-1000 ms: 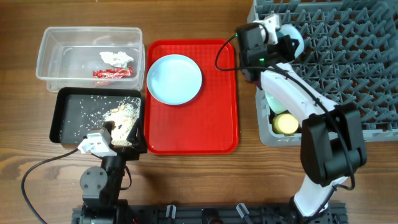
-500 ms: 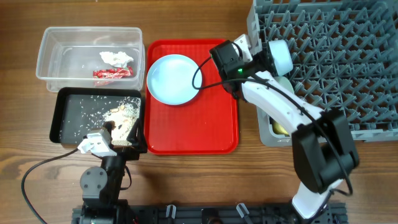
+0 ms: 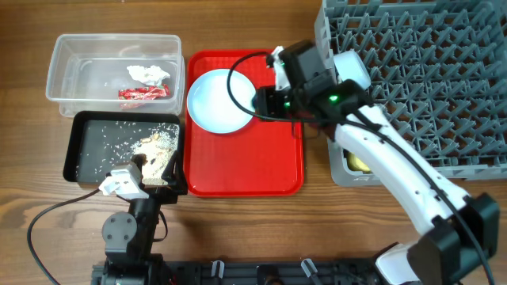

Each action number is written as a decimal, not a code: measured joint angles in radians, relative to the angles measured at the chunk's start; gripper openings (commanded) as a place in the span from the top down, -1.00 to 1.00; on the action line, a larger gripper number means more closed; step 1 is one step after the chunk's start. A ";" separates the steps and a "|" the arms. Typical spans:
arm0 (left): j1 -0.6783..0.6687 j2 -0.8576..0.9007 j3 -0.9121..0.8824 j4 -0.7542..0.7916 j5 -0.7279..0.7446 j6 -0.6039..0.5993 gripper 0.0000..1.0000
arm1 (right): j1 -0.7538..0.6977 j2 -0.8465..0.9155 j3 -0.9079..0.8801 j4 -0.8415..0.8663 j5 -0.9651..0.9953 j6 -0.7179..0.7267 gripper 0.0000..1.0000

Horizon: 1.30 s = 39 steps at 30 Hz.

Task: Sort waste into correct bins and load items into the dishwasher rack
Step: 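Reach the right gripper to the light-blue plate and grasp its rim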

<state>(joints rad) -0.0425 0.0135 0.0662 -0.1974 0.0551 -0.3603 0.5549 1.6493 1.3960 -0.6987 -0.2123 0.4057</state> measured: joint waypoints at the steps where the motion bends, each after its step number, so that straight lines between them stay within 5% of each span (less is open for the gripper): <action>1: 0.000 0.000 0.000 0.000 0.000 0.000 -1.00 | 0.010 0.018 0.000 0.004 -0.005 0.037 -0.09; 15: 0.000 0.000 0.000 0.000 0.000 0.000 -1.00 | 0.030 0.409 0.000 0.269 0.127 0.243 0.20; 18: 0.000 0.000 0.000 0.000 0.000 0.000 -1.00 | 0.030 0.426 0.000 0.270 0.128 0.272 0.55; 26: 0.000 0.000 0.000 0.000 0.000 0.000 -1.00 | 0.030 0.426 0.000 0.144 0.163 0.301 0.90; 39: 0.000 0.000 0.000 0.000 0.000 0.000 -1.00 | 0.023 0.346 -0.001 0.039 0.186 0.266 0.91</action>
<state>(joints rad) -0.0425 0.0135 0.0662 -0.1974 0.0551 -0.3599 0.5774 1.9949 1.3949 -0.6601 -0.0261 0.6716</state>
